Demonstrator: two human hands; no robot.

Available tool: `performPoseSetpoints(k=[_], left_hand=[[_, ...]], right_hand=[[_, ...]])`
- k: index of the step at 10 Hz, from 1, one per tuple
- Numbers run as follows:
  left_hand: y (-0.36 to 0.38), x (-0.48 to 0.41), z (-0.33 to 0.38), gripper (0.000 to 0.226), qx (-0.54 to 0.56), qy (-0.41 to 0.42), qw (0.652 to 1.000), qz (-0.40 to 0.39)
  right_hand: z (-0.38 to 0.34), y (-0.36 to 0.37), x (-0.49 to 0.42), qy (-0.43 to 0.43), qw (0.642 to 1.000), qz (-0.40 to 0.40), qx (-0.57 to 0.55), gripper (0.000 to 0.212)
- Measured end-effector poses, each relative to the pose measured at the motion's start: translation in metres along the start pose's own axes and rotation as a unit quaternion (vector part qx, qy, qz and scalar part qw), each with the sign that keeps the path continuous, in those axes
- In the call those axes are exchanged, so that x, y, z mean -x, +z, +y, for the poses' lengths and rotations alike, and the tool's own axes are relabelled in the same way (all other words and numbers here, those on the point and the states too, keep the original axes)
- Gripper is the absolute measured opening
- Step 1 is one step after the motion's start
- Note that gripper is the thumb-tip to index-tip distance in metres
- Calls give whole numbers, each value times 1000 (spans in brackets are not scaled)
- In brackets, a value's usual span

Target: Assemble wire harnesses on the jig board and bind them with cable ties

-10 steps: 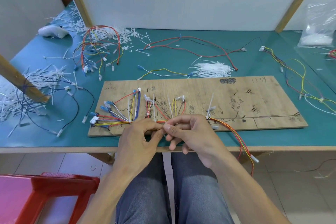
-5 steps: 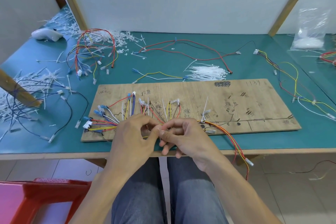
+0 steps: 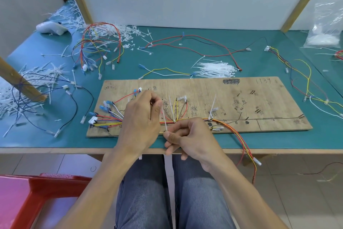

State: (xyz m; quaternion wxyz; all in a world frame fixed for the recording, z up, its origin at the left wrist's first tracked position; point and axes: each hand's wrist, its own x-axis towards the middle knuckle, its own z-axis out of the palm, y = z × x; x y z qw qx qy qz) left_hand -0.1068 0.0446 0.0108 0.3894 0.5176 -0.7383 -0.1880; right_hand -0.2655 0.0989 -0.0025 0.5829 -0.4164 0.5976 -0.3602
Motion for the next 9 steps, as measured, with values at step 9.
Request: performPoseSetpoints(k=[9], left_hand=[[3, 47, -25, 16, 18, 12, 999, 28]], right_hand=[[-38, -29, 66, -293, 949, 105, -60, 17]])
